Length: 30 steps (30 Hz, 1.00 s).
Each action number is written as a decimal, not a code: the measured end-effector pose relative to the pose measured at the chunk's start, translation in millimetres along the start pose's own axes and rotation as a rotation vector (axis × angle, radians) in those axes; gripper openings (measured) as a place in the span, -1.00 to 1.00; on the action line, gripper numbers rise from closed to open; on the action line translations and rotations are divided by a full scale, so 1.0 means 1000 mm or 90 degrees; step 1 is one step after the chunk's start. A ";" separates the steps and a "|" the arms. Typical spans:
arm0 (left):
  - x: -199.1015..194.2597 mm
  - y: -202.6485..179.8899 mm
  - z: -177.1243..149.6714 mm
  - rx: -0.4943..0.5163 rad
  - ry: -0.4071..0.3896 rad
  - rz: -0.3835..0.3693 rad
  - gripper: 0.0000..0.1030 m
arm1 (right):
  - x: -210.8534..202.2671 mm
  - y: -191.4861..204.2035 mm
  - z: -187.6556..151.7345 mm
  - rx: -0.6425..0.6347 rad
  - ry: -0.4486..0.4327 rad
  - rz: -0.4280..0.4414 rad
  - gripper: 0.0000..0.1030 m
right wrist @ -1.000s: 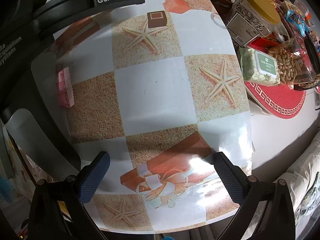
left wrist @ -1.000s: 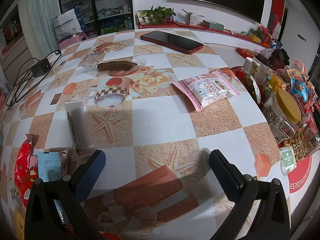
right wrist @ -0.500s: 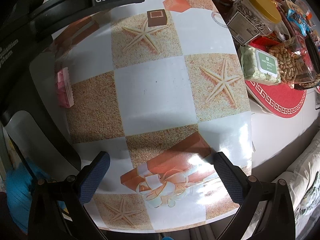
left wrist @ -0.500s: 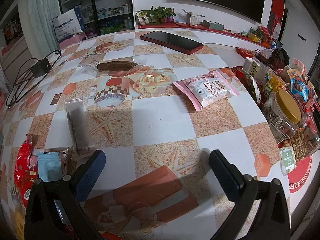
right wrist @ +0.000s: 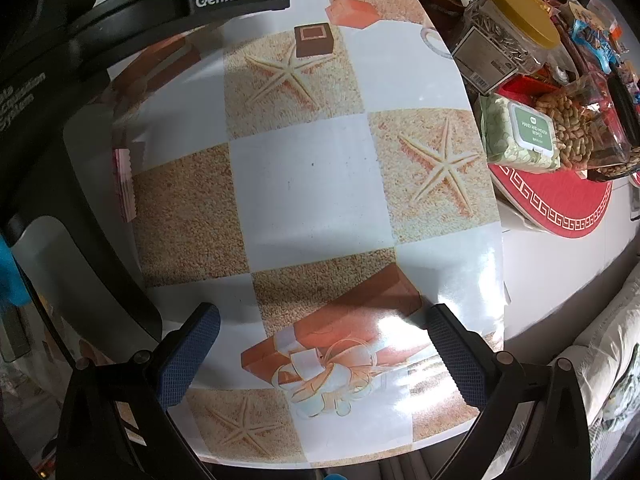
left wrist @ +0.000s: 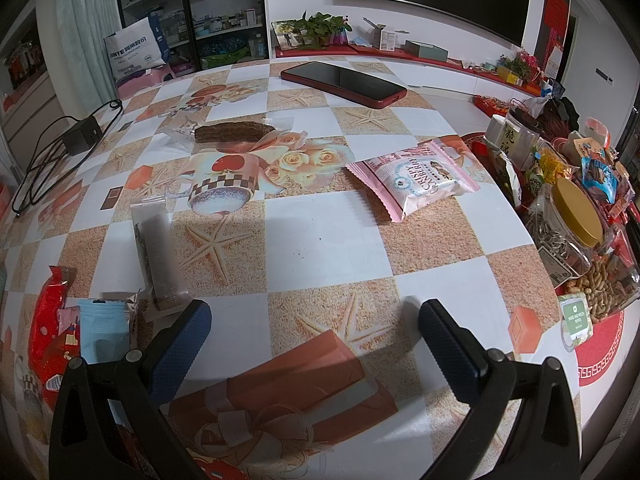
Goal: Organize snacks
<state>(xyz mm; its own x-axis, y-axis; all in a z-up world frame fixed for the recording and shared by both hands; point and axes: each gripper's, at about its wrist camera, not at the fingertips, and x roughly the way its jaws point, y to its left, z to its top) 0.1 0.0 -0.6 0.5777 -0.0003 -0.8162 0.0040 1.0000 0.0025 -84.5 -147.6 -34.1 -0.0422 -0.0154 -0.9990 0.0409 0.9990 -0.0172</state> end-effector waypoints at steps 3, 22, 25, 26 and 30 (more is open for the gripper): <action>0.000 0.000 0.000 0.000 0.000 0.000 1.00 | 0.000 0.000 0.000 0.000 0.004 0.001 1.00; 0.004 -0.006 0.024 0.114 0.239 -0.063 1.00 | 0.007 -0.007 0.011 0.004 0.063 0.013 1.00; -0.021 0.009 0.037 0.130 0.277 -0.072 1.00 | 0.008 -0.009 0.013 0.016 0.068 0.015 1.00; -0.032 0.017 0.042 0.139 0.278 -0.072 1.00 | 0.008 -0.009 0.014 0.016 0.070 0.015 1.00; -0.069 0.062 0.041 0.125 0.259 -0.066 1.00 | 0.012 -0.009 0.022 0.018 0.106 0.014 1.00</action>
<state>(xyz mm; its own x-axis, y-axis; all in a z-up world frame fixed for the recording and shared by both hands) -6.2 62.1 79.3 0.1993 -0.0595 -0.9781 0.2229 0.9747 -0.0139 -63.8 -157.6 -46.7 -0.2061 0.0153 -0.9784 0.0717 0.9974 0.0005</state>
